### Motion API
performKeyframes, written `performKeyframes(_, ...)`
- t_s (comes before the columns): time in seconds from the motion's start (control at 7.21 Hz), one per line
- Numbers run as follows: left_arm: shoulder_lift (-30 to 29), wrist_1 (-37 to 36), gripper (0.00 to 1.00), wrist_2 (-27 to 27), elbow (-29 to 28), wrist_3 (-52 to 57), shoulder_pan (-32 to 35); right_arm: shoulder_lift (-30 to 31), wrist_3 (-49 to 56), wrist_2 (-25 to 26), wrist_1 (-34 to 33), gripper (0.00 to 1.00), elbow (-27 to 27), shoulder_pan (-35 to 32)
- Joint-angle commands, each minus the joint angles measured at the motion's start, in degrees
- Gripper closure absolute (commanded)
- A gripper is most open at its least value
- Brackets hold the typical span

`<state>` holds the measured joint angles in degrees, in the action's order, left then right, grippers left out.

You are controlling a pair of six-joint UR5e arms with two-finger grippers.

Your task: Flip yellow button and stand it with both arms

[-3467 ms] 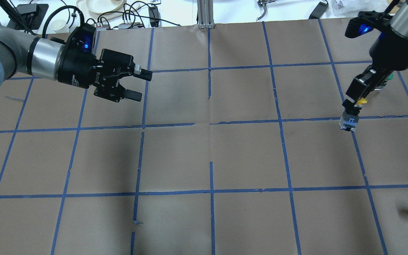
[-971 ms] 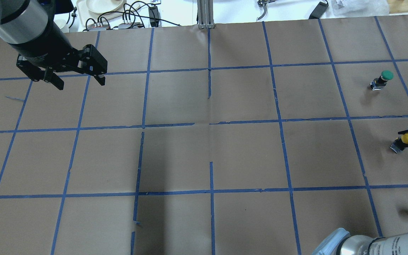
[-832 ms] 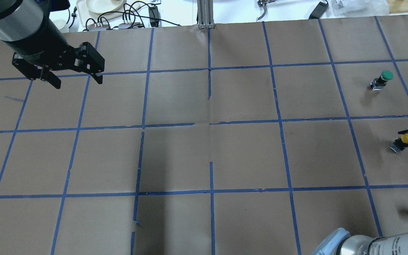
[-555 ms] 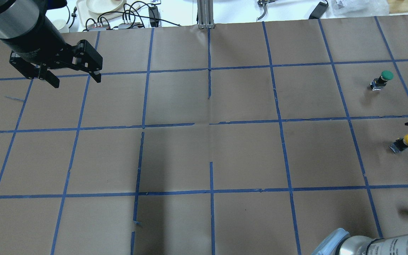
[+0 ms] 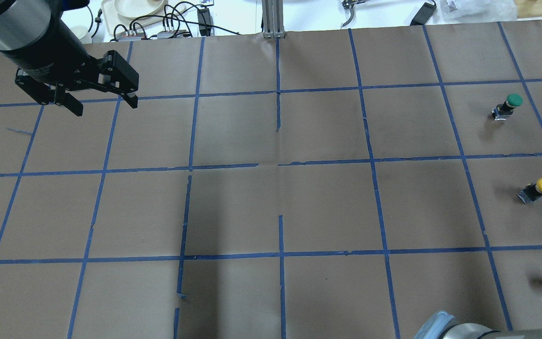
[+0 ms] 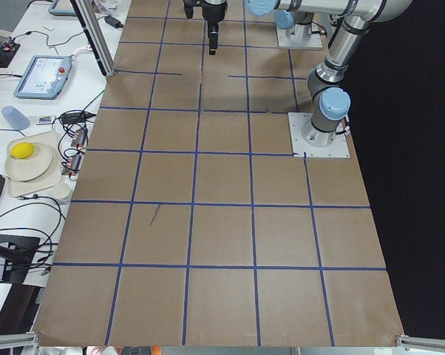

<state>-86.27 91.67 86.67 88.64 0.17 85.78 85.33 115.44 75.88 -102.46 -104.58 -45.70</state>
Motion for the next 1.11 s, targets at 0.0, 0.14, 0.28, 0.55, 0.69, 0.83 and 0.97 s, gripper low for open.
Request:
performKeyframes(0.0,0.0,0.0,0.00,0.0,0.1,0.0,0.0,3.6,-15.2,0.6,10.1,0.00,8.0,-8.2)
performKeyframes(0.14,0.0,0.0,0.00,0.0,0.1,0.0,-0.1,4.6,-19.1,0.8,13.5,0.00,9.7,-10.7)
performKeyframes(0.28,0.0,0.0,0.00,0.0,0.1,0.0,-0.1,5.2,-25.9,0.8,14.0,0.00,11.1,-13.3)
performKeyframes(0.55,0.0,0.0,0.00,0.0,0.1,0.0,0.0,5.6,-44.8,0.9,21.3,0.00,17.2,-20.4)
performKeyframes(0.69,0.0,-0.1,0.00,-0.1,0.1,0.0,-0.3,5.5,-56.8,3.1,24.5,0.00,20.1,-24.1)
performKeyframes(0.83,0.0,0.1,0.00,0.1,0.0,0.0,-0.2,4.9,-64.6,6.4,24.8,0.00,21.6,-28.0)
performKeyframes(0.97,0.2,0.1,0.00,0.3,-0.1,0.6,-0.3,4.4,-73.8,9.5,24.9,0.00,22.6,-32.2)
